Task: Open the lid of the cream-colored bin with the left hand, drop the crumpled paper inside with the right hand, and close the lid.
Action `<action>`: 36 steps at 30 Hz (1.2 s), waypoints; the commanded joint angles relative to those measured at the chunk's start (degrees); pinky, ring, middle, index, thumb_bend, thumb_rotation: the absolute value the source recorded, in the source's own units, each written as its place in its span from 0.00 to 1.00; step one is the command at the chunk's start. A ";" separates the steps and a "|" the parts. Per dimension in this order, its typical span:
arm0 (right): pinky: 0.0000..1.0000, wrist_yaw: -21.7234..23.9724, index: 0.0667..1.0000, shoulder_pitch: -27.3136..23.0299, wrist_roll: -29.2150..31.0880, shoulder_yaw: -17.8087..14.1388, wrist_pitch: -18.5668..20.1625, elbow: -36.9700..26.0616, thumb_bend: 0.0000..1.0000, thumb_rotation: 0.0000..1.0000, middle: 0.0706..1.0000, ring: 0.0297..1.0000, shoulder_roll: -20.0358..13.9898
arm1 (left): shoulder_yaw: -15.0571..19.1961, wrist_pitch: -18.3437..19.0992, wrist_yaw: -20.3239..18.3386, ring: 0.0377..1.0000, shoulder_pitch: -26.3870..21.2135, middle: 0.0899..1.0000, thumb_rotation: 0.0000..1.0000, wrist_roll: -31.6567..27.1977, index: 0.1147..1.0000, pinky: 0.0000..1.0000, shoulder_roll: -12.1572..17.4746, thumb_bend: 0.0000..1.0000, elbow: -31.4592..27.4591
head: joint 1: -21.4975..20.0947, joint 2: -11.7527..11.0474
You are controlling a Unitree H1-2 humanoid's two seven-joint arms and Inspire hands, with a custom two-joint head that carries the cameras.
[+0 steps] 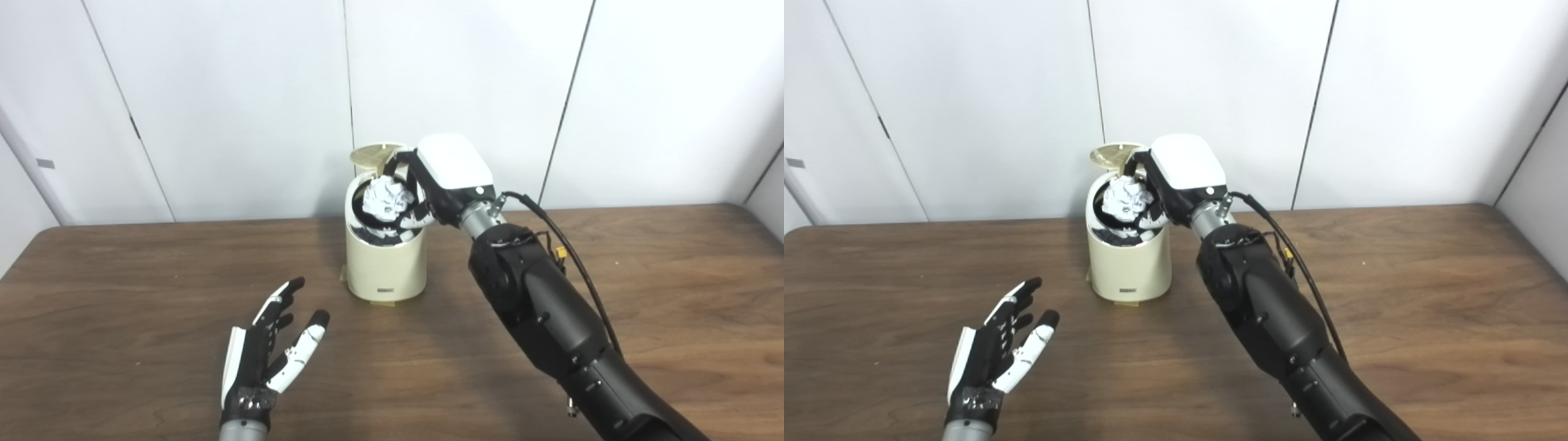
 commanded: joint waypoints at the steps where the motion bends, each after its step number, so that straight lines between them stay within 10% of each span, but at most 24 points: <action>1: 0.23 -0.53 0.63 -2.77 0.50 -0.96 -0.08 -2.00 0.57 0.00 0.43 0.27 -0.37 | -0.14 -0.73 0.12 0.93 -1.00 0.92 0.58 -0.17 0.88 0.90 -0.70 0.68 -1.61 | -0.04 0.06; 17: 0.22 -0.50 0.63 -2.49 0.25 -0.03 0.84 -0.60 0.57 0.00 0.44 0.27 -0.18 | -0.37 -0.96 0.07 0.93 -1.13 0.92 0.59 0.35 0.87 0.91 -0.44 0.68 -1.55 | -0.06 -0.08; 22: 0.16 0.27 0.65 -2.39 0.68 0.42 0.73 -0.86 0.98 0.21 0.29 0.20 -0.26 | -0.50 -0.72 0.15 0.93 -1.18 0.92 0.58 0.57 0.86 0.90 -0.60 0.68 -1.59 | 0.02 -0.09; 36: 0.09 3.84 0.75 -2.23 0.57 1.55 2.74 -0.90 1.00 0.32 0.14 0.09 0.04 | -0.44 -0.94 0.32 0.93 -1.09 0.92 0.57 0.38 0.88 0.90 -0.84 0.69 -1.83 | 0.28 0.13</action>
